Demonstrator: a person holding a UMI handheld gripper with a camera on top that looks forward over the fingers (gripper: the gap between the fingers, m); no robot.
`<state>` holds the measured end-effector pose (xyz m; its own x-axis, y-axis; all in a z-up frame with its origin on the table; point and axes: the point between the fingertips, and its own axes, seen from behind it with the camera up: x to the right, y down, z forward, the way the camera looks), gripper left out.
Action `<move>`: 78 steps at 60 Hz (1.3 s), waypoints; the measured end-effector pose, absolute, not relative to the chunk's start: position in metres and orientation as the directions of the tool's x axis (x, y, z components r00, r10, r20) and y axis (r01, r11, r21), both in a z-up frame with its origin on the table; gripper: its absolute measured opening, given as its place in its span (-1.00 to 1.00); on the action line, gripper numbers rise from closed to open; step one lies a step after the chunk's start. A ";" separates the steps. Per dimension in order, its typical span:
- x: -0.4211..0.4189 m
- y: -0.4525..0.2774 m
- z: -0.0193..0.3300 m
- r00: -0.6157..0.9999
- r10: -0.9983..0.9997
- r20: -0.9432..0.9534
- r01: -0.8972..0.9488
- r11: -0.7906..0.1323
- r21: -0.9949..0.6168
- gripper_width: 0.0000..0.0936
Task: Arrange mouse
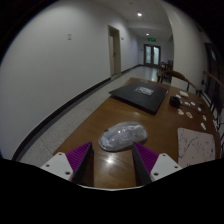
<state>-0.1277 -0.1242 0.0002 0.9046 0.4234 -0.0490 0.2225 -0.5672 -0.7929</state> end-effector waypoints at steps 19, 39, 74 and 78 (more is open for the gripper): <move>-0.124 -0.109 0.015 0.925 0.346 -0.159 0.131 -0.683 -0.719 0.73; -0.100 -0.128 0.035 0.885 0.465 -0.031 0.268 -0.561 -0.783 -0.25; 0.235 -0.148 0.017 0.996 0.092 0.012 0.067 -0.621 -0.781 -0.26; 0.242 -0.148 0.002 0.997 0.076 -0.008 0.044 -0.649 -0.760 -0.25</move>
<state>0.2424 -0.1476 0.0022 0.9971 0.0757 -0.0075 0.0435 -0.6485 -0.7599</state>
